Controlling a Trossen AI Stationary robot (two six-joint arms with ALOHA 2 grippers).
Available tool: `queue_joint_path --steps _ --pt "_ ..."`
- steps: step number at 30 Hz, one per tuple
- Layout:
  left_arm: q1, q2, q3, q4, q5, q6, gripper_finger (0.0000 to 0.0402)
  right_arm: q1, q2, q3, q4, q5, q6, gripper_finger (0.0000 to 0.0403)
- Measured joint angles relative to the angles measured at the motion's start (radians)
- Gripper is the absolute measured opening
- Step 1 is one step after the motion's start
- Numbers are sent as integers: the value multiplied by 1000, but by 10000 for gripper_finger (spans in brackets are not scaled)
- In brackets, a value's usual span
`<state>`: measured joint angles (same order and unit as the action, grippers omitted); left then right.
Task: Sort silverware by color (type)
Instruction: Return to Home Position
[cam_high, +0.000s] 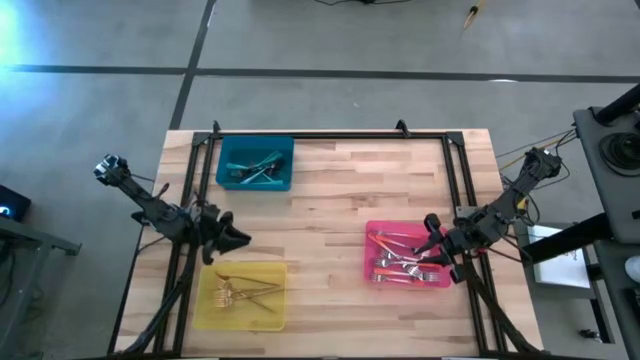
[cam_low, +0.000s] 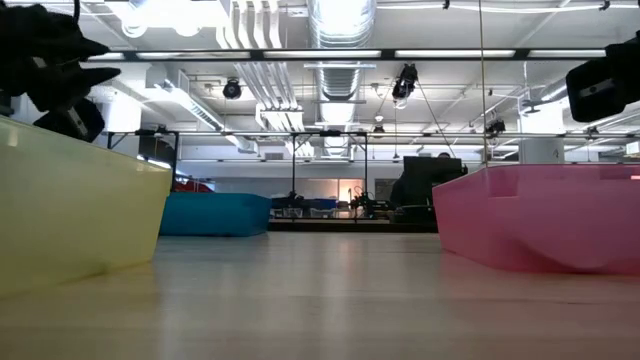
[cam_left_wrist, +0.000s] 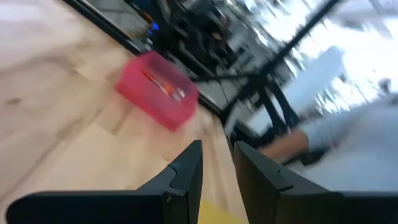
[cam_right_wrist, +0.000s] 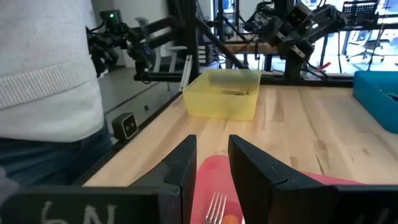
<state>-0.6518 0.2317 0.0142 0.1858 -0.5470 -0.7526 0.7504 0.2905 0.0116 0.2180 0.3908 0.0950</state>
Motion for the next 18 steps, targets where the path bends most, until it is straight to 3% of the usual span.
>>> queue_joint_path --steps 5,11,14,18 --pt "0 1 -4 -80 107 65 76 0 0 0 0 0 1 86" --pt "0 19 -4 -114 115 151 76 0 0 0 -2 0 1 86" --pt "0 35 -4 -114 75 168 76 0 0 0 -4 0 1 86" --pt "1 76 -3 -114 -60 166 77 0 0 0 -4 0 0 86"
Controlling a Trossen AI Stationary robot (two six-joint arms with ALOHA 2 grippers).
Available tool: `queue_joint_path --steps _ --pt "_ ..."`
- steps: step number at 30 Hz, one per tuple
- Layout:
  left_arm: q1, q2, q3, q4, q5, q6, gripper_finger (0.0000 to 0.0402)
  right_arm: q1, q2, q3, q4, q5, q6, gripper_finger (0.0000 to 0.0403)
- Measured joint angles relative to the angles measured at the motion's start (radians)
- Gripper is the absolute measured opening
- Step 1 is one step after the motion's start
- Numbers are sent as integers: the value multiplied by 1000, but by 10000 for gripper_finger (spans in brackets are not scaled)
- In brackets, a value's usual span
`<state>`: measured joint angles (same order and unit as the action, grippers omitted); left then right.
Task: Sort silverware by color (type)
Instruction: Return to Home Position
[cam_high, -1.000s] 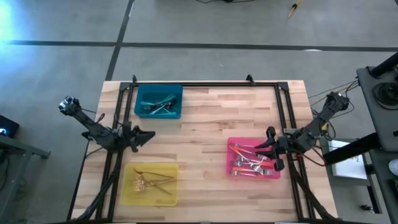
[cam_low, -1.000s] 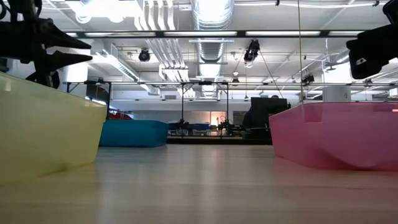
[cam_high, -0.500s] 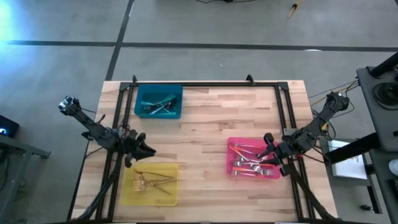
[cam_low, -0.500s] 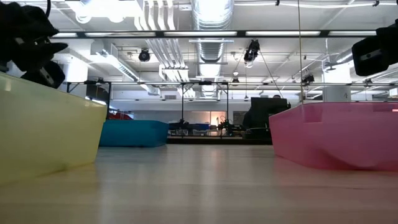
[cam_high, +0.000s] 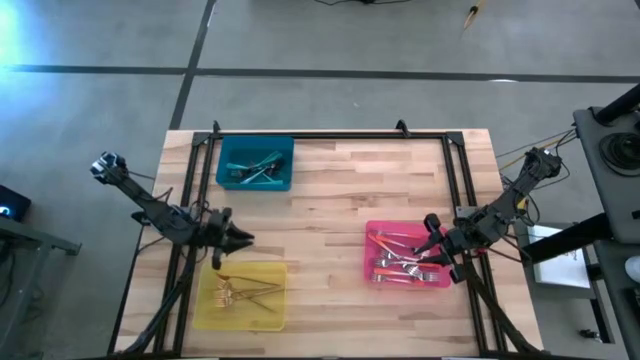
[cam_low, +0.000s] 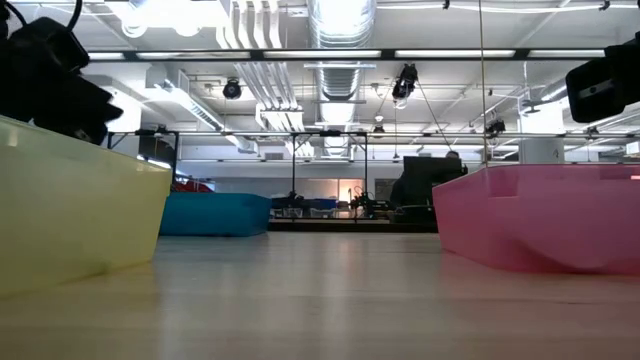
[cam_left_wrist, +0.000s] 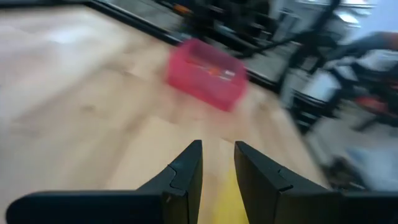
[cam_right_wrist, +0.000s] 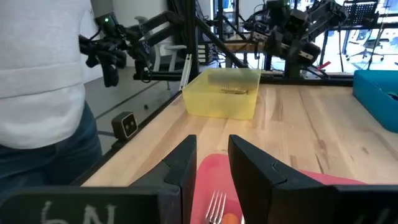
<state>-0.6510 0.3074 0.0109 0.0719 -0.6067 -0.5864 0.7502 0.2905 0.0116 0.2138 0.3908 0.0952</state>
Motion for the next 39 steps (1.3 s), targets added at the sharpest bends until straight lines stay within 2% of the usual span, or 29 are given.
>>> queue_joint_path --steps 3,5,12,19,39 --pt "0 44 0 -2 -122 2 77 0 0 0 0 0 1 86" --pt "0 74 0 -4 -161 2 77 0 0 0 0 0 0 86" --pt "0 184 0 -5 -163 28 77 -19 -29 0 -7 1 1 86" --pt "0 258 3 -10 -162 28 77 -72 -133 0 -7 1 1 86" --pt "0 282 12 -3 -161 28 77 -219 -175 0 -8 1 0 86"
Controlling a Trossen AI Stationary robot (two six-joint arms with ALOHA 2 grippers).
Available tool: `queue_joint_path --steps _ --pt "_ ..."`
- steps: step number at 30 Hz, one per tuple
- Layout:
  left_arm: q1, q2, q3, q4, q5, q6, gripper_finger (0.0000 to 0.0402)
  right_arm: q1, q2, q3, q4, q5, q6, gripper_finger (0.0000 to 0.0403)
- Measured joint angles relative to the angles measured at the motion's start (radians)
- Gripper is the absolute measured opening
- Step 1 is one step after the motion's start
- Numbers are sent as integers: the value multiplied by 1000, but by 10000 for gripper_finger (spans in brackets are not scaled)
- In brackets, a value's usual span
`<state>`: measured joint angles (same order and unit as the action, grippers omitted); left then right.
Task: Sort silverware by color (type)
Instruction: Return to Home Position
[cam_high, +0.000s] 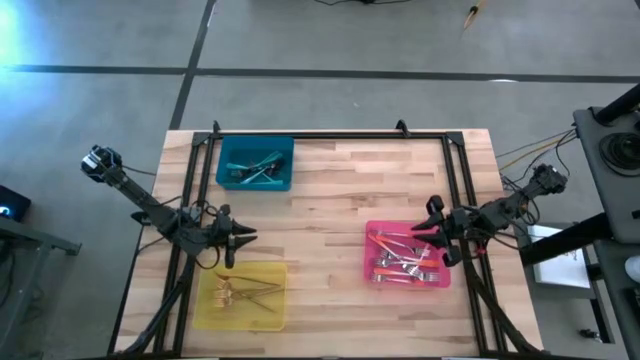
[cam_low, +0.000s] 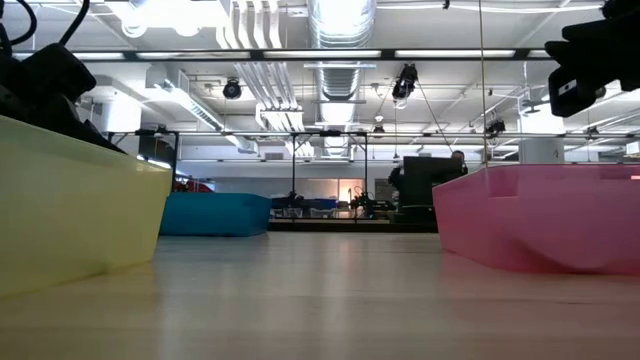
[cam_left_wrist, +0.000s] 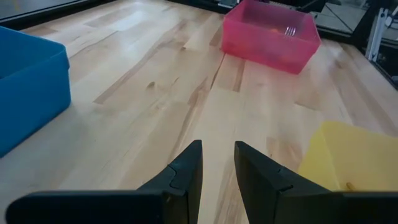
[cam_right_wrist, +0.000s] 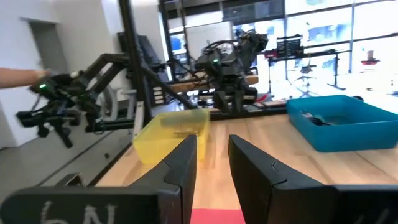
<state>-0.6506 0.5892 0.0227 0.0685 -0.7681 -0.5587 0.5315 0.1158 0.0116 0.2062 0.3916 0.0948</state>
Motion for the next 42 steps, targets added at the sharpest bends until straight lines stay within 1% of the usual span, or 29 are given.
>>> queue_joint_path --steps 7,20,24,30,42 --pt "0 -9 0 1 0 0 77 -113 -5 -1 0 0 1 86" --pt "0 -8 -1 2 0 0 77 -437 -5 -1 0 0 1 86" --pt "0 -8 -1 2 0 0 77 -514 -9 -1 -1 0 0 86" --pt "0 -8 4 2 0 0 77 -574 -30 -1 0 1 1 86" --pt "0 -7 14 6 0 0 77 -576 -23 -1 0 1 2 86"
